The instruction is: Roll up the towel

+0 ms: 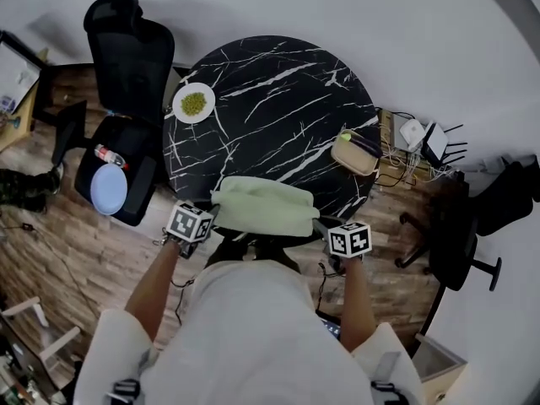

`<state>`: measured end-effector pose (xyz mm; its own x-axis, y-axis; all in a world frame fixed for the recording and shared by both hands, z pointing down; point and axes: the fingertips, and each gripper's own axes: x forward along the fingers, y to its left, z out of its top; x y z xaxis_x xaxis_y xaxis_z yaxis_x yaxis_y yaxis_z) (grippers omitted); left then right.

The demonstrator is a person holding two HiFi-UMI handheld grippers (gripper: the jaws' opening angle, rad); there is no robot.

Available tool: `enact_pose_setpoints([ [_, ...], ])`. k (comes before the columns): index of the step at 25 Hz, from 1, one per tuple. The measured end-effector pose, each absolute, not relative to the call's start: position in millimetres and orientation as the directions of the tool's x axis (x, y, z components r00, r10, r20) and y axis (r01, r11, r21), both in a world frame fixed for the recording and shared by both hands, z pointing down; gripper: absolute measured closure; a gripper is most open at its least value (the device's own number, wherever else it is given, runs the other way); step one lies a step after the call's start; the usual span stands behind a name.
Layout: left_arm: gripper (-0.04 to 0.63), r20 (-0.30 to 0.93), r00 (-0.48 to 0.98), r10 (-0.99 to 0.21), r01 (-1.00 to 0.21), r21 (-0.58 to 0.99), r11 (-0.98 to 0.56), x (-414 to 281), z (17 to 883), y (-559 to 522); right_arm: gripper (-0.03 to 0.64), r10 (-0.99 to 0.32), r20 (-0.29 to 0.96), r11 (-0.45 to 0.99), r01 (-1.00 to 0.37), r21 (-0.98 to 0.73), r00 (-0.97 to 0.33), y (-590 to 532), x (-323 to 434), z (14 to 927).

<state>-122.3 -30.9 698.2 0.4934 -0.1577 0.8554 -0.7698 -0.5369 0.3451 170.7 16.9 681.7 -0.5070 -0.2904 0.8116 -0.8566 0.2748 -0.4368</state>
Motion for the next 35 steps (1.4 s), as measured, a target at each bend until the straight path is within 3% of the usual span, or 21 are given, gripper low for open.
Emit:
enact_pose_setpoints([
  [10,0.557,0.889,0.442,-0.117,-0.814,0.343,-0.468,-112,739,-80,0.594,-0.281,0.867,0.186,-0.910,-0.371,-0.411,-36,187,732],
  [16,0.502,0.878,0.464,-0.119,-0.862,0.416,-0.290,-118,753,-93,0.588,-0.294,0.880,0.105,-0.928,-0.358,-0.373,-37,191,746],
  [21,0.437,0.822,0.517,-0.239,-0.855,0.482,-0.194,-137,734,-105,0.502,-0.387,0.860,0.080,-0.942,-0.327,-0.332,-38,211,727],
  [23,0.460,0.792,0.509,-0.336,-0.859,0.494,-0.137,-153,720,-111,0.531,-0.458,0.843,0.064,-0.956,-0.286,-0.282,-38,226,712],
  [25,0.561,0.747,0.496,-0.443,-0.855,0.508,-0.101,-167,699,-116,0.586,-0.560,0.792,0.065,-0.966,-0.250,-0.242,-41,236,688],
  [29,0.592,0.592,0.562,-0.577,-0.809,0.537,-0.238,-154,628,-113,0.621,-0.748,0.600,0.191,-0.958,-0.216,-0.285,-56,213,610],
  [35,0.594,0.328,0.707,-0.626,-0.701,0.435,-0.565,-90,497,-101,0.621,-0.841,0.329,0.406,-0.903,-0.143,-0.430,-77,144,476],
])
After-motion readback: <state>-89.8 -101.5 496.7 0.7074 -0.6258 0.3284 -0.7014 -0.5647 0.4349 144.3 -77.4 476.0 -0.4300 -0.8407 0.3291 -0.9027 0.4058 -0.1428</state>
